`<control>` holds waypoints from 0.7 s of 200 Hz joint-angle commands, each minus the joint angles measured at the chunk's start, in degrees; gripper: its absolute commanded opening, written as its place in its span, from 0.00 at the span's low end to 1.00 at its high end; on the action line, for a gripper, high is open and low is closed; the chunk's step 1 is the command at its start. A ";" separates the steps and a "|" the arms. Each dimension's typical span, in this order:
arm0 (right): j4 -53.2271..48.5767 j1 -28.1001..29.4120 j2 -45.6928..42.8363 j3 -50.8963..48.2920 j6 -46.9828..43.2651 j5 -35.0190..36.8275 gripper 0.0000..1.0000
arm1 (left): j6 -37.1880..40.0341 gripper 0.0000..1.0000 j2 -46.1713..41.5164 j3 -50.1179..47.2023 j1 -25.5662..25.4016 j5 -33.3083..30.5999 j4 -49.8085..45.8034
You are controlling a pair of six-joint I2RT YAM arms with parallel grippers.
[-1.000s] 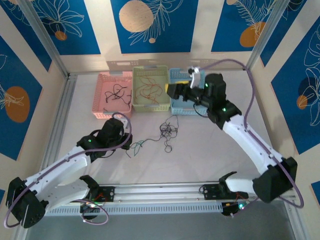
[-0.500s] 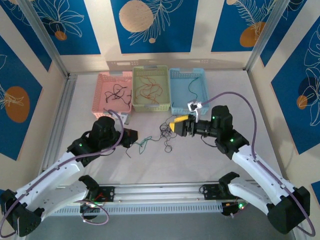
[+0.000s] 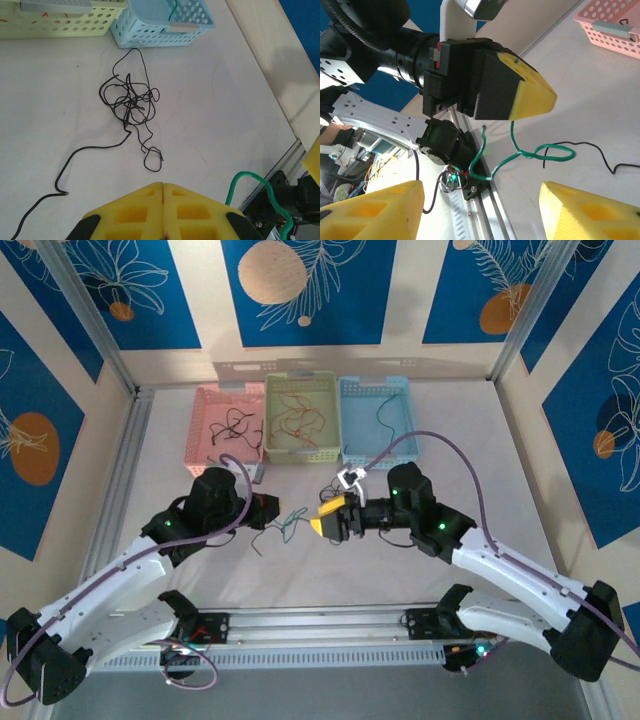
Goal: Untangle the cables
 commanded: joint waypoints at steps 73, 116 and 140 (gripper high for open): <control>0.35 3.41 8.30 7.75 3.31 5.50 0.57 | 0.27 0.00 0.35 2.48 0.60 0.01 -1.00; 1.05 4.71 10.92 9.01 4.13 4.87 0.53 | 0.26 0.00 1.00 2.51 0.59 0.27 -0.90; 0.62 5.99 12.30 10.03 3.55 5.02 0.51 | 0.35 0.00 1.49 2.77 0.60 0.53 -0.78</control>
